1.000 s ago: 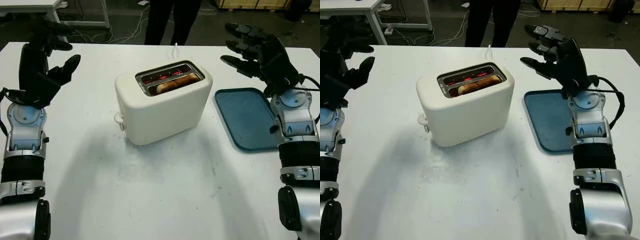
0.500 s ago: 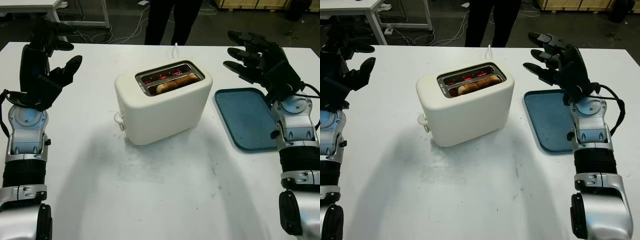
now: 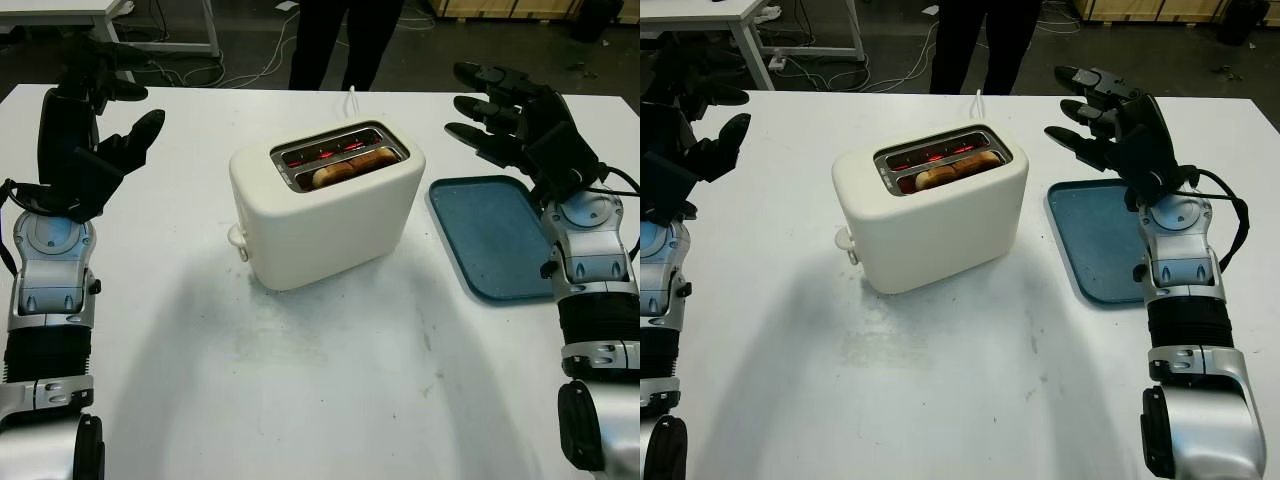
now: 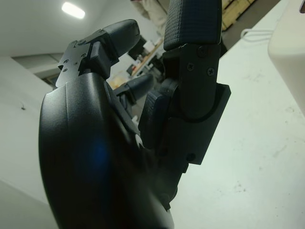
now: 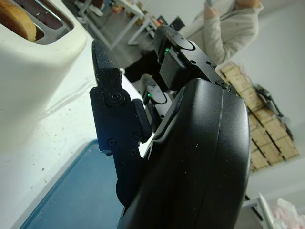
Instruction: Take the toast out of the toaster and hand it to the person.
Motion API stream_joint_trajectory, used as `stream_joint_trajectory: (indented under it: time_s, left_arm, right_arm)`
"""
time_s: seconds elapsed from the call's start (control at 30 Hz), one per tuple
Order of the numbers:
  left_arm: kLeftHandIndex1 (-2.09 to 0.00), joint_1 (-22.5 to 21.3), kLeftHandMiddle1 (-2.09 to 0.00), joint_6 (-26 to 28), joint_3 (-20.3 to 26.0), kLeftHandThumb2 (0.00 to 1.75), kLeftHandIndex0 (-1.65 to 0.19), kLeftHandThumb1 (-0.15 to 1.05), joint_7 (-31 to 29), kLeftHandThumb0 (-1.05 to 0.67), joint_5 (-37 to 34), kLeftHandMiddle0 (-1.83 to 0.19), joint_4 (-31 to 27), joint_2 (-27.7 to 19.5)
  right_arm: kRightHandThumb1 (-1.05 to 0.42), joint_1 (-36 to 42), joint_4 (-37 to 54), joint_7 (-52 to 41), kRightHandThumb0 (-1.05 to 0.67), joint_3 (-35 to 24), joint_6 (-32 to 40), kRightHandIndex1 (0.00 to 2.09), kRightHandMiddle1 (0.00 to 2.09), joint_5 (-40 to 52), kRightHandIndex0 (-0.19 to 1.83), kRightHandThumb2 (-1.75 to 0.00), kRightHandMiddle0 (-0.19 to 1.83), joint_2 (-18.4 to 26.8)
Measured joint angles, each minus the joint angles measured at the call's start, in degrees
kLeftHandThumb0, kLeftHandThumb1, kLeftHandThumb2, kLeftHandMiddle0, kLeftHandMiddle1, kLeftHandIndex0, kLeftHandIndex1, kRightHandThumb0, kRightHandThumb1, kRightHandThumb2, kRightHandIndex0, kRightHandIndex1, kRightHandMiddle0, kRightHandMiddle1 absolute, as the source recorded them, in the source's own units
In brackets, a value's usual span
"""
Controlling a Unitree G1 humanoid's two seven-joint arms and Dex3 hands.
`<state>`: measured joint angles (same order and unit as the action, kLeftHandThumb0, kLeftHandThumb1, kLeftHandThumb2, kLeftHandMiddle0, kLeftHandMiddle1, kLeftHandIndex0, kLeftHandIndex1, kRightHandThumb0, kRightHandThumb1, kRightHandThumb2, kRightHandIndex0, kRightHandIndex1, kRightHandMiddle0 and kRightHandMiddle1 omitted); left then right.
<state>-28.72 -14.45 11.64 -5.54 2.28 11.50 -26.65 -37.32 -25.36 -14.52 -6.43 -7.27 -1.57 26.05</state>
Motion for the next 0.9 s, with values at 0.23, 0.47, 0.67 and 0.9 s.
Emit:
stream_joint_trajectory:
  time_s: [0.23,0.47,0.67,0.9]
  left_arm:
    - [-1.18,0.3,-1.36,0.5,0.0,0.3,-0.1,0.92,0.0,-1.05,0.0,-0.07,-1.0,0.0]
    - [-1.16,0.7,-1.35,2.3,0.0,0.29,-0.1,0.92,-0.1,-1.02,0.0,-0.06,-3.5,0.1]
    - [-1.15,1.3,-1.35,3.6,0.0,0.28,-0.11,0.92,-0.1,-1.0,0.0,-0.06,-4.8,0.1]
    - [-1.14,1.6,-1.35,4.4,0.0,0.28,-0.1,0.92,-0.2,-0.98,0.0,-0.05,-6.4,0.2]
  right_arm:
    - [-0.92,0.0,-0.1,-0.1,-0.41,-0.1,-0.6,0.03,0.0,0.2,0.6,-0.03,0.57,0.0]
    - [-0.92,0.0,-0.3,-0.5,-0.4,-0.3,-0.8,0.02,0.0,0.7,0.59,-0.03,0.56,0.0]
    - [-0.92,0.0,-0.3,-0.5,-0.39,-0.4,-0.8,0.02,0.0,0.6,0.61,-0.03,0.56,0.0]
    - [-0.92,0.0,-0.6,-0.4,-0.41,-0.3,-0.8,0.02,0.0,0.6,0.61,-0.03,0.56,0.0]
